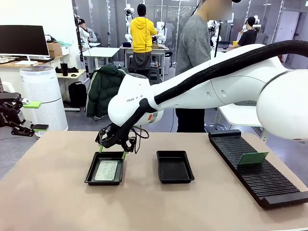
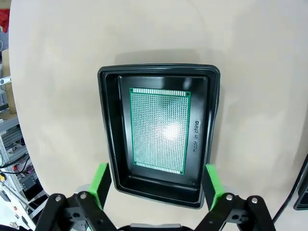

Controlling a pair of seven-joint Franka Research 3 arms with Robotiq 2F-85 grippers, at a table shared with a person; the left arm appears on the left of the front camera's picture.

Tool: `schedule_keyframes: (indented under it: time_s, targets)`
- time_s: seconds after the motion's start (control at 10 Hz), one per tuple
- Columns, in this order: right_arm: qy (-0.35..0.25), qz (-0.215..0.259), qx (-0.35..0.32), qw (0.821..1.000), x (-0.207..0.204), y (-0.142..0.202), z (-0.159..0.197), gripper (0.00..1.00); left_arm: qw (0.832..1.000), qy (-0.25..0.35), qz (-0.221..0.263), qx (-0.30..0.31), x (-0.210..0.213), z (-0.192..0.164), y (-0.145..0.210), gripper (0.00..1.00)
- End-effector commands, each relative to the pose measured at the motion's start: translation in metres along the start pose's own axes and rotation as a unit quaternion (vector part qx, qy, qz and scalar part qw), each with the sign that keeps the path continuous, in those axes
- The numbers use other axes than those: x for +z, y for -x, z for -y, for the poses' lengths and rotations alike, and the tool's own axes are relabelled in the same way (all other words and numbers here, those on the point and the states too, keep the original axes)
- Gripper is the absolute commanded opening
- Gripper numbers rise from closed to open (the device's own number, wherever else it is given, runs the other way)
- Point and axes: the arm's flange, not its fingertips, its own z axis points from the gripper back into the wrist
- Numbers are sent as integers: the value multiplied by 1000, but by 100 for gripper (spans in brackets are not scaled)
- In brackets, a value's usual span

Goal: Inspect and transfer BCBs to ESD trays.
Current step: Pick up the Blank PCB from the PCB Rack and place it in the left ESD tray, then pick up the ESD tray and place it on the left side of the table.

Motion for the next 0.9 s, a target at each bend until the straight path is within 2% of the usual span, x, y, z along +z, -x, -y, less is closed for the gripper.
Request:
schedule_keyframes:
  time_s: [0.0, 0.8]
  targets:
    - [0, 0, 0, 1000, 0, 1, 0, 100, 1000, 1, 0, 0, 0, 1, 0, 100]
    - [0, 0, 0, 1000, 0, 1, 0, 100, 1000, 1, 0, 0, 0, 1, 0, 100]
